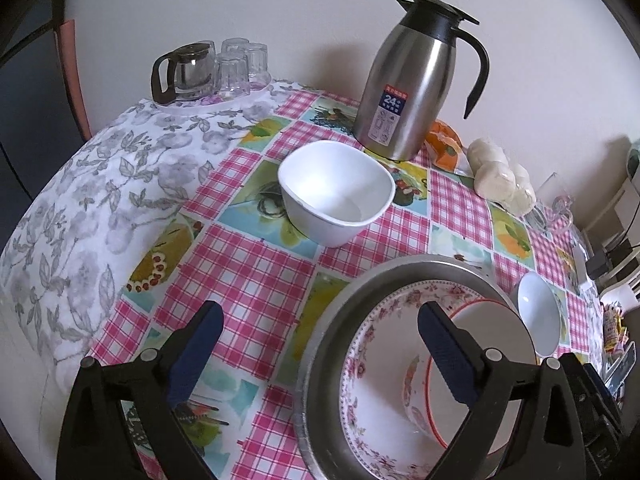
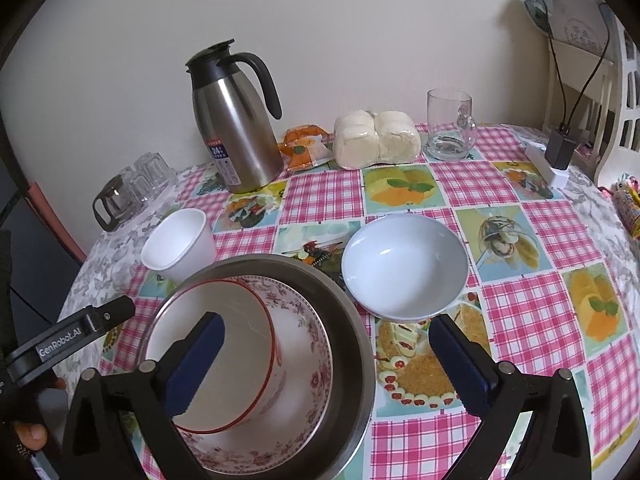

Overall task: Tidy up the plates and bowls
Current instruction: 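Withdraw both tools from the basin and move toward the white square bowl, then close both tools together on the rim of the white square bowl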

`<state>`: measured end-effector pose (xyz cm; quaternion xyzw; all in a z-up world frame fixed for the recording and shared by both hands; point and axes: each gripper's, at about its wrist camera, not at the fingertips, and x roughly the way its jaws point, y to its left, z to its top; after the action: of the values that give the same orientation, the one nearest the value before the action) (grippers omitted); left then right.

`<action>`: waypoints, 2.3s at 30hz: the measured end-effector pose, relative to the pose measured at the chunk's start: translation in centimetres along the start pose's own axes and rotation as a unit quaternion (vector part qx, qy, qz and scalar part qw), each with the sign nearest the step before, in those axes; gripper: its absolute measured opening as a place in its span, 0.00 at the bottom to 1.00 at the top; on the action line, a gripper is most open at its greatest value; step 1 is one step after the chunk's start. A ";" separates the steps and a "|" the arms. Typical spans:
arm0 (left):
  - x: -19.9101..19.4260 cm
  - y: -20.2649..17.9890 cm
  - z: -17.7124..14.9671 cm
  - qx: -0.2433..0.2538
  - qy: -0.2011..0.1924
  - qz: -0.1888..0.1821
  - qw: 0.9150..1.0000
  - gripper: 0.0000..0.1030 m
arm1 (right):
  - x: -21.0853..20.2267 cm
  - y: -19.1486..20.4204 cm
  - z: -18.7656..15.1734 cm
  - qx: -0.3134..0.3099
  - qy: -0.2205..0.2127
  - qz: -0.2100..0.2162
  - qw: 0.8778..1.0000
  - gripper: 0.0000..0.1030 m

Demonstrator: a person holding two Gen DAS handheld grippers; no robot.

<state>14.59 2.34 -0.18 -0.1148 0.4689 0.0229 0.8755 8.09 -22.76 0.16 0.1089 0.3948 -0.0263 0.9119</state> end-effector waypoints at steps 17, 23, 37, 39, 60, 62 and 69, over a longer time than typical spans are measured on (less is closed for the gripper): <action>0.1 5.1 1.2 -0.053 -0.025 -0.023 0.998 0.95 | -1.2 2.2 -1.0 -0.019 -0.014 0.012 1.000 1.00; 0.5 6.8 1.4 -0.072 -0.026 -0.037 0.996 0.95 | -1.1 2.6 -0.9 -0.019 -0.002 0.003 1.000 1.00; -0.2 8.1 3.4 -0.063 -0.026 -0.053 0.996 0.95 | -1.1 7.1 3.0 -0.078 0.020 -0.032 0.996 1.00; -0.3 8.2 3.9 -0.057 -0.031 -0.054 0.996 0.95 | -1.1 7.8 3.3 -0.090 0.021 -0.036 0.995 1.00; 1.5 7.9 10.9 0.070 0.017 -0.077 0.994 0.95 | 2.8 16.0 7.0 -0.135 0.050 -0.026 0.989 1.00; 2.7 8.4 11.0 0.060 0.040 -0.082 0.994 0.95 | 3.4 16.7 7.4 -0.134 0.056 -0.025 0.989 1.00; 5.6 9.7 10.9 0.030 0.069 -0.102 0.992 0.95 | 6.4 17.7 8.0 -0.121 0.085 -0.027 0.989 1.00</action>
<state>25.23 13.81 -0.72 -0.1367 0.5141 -0.0891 0.8421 20.61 -6.99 3.98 -0.0110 0.4737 0.0064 0.8806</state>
